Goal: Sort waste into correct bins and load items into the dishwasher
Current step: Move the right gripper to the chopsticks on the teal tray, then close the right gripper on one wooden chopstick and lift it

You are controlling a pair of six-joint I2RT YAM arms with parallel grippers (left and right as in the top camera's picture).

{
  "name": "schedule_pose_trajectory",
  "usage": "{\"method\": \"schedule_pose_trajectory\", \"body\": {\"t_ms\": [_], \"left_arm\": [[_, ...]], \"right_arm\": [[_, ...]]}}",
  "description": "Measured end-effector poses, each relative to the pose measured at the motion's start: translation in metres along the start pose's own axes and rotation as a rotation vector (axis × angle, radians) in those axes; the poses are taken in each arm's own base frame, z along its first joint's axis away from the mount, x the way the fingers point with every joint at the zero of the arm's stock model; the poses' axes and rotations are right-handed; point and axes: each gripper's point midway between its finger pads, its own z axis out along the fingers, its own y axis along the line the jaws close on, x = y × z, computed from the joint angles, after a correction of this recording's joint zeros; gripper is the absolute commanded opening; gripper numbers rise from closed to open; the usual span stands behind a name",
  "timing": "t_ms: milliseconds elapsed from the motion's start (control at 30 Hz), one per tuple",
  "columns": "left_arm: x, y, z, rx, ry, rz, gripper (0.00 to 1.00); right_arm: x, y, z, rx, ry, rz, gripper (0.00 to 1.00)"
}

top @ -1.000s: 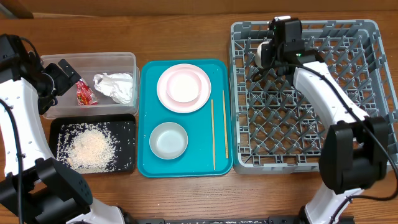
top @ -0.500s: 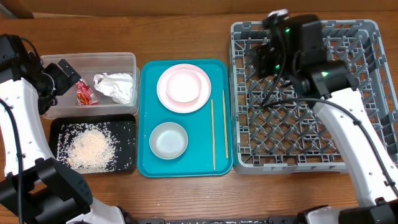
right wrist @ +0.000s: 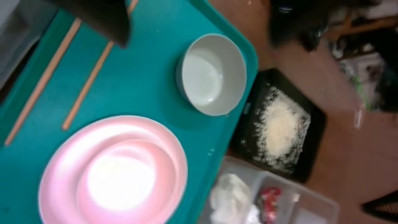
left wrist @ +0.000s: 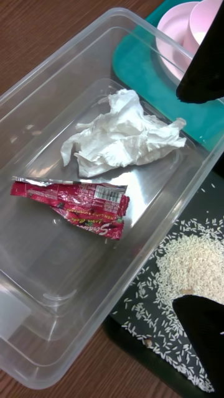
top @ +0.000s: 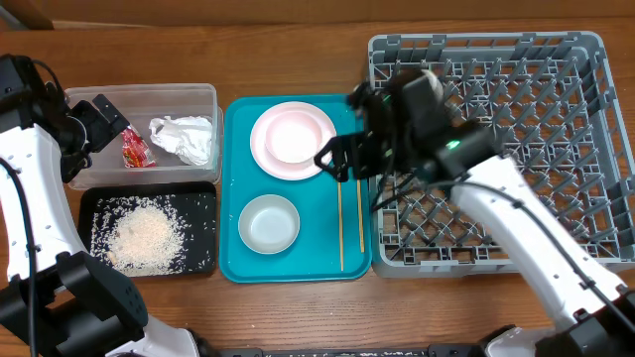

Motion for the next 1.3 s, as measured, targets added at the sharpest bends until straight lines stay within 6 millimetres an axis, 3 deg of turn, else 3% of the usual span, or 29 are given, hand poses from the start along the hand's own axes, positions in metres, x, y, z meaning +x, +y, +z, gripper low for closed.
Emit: {"method": "schedule_pose_trajectory", "body": {"t_ms": [67, 133, 233, 367, 500, 900, 1300], "left_arm": [[0.0, 0.0, 0.0, 0.0, 0.0, 0.0, 1.0], [0.0, 0.0, 0.0, 0.0, 0.0, 0.0, 1.0], [0.0, 0.0, 0.0, 0.0, 0.0, 0.0, 1.0], [0.0, 0.0, 0.0, 0.0, 0.0, 0.0, 1.0], [0.0, 0.0, 0.0, 0.0, 0.0, 0.0, 1.0], [0.0, 0.0, 0.0, 0.0, 0.0, 0.0, 1.0], [0.0, 0.0, 0.0, 0.0, 0.0, 0.0, 1.0]], "right_arm": [[0.011, 0.0, 0.012, 0.08, 0.007, 0.01, 0.27], [0.02, -0.001, 0.022, 0.166, 0.004, 0.011, 0.21], [0.028, -0.004, 0.031, 0.283, -0.028, 0.029, 0.21], [0.025, -0.011, 0.036, 0.377, -0.109, 0.066, 0.21], [0.025, -0.027, 0.043, 0.446, -0.137, 0.11, 0.28], [0.058, -0.077, 0.105, 0.594, -0.001, 0.152, 0.29], [0.074, -0.09, 0.112, 0.628, 0.025, 0.2, 0.21]]}}
